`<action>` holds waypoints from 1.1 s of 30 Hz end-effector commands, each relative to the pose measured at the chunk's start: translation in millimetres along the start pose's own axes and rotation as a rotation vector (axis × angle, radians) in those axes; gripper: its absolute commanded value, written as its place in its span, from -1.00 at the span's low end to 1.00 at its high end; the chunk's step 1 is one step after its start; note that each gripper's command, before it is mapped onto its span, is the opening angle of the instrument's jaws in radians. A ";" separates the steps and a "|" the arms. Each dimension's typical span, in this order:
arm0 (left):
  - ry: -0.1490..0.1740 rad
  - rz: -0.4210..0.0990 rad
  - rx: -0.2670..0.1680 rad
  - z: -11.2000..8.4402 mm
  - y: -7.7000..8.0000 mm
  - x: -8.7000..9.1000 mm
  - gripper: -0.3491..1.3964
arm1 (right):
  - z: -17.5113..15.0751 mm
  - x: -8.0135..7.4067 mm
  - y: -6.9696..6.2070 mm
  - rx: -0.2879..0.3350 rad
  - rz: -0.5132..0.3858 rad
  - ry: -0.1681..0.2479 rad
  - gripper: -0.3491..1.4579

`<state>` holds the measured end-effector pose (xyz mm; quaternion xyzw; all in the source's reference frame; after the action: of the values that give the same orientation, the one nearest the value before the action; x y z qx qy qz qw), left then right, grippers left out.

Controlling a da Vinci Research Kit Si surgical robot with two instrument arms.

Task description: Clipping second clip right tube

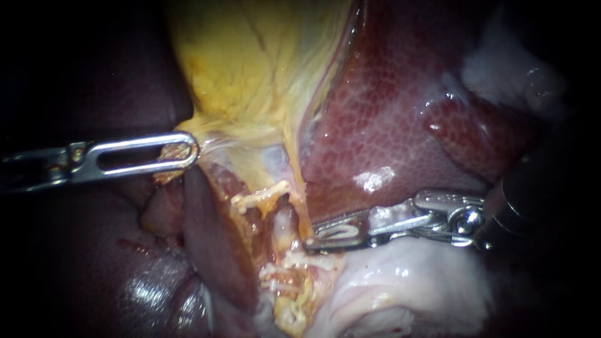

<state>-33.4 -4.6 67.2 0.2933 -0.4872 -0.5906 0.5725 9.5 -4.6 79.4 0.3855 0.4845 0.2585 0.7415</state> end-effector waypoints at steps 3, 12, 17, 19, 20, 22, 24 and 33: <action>-0.001 0.000 -0.001 0.0 -0.1 0.0 -1.00 | 0.0 0.0 0.0 0.000 0.000 0.000 -0.66; -0.001 0.000 -0.001 0.0 -0.1 0.0 -1.00 | -0.3 0.0 -0.1 0.002 0.000 0.000 -0.61; -0.001 0.000 -0.001 -0.1 0.0 0.0 -1.00 | -1.3 0.3 -0.1 0.006 0.003 -0.001 -0.28; -0.001 0.000 -0.001 -0.1 0.0 0.0 -1.00 | -1.9 0.4 -0.1 0.009 0.005 -0.002 -0.21; -0.001 0.000 -0.001 -0.1 0.0 0.0 -1.00 | -2.1 0.5 -0.1 0.009 0.005 -0.002 -0.19; -0.001 0.000 -0.001 -0.1 0.0 0.0 -1.00 | -2.2 0.7 -0.1 0.009 0.007 -0.001 -0.16; -0.001 0.000 -0.001 -0.1 0.0 0.0 -1.00 | -1.9 0.8 0.0 0.007 0.008 0.000 -0.14; -0.001 0.000 -0.001 0.0 0.0 0.1 -1.00 | 1.1 1.9 0.5 -0.008 0.012 0.007 -0.08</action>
<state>-33.4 -4.7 67.2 0.2927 -0.4873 -0.5910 0.5723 11.6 -3.3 79.2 0.3839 0.4839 0.2662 0.7399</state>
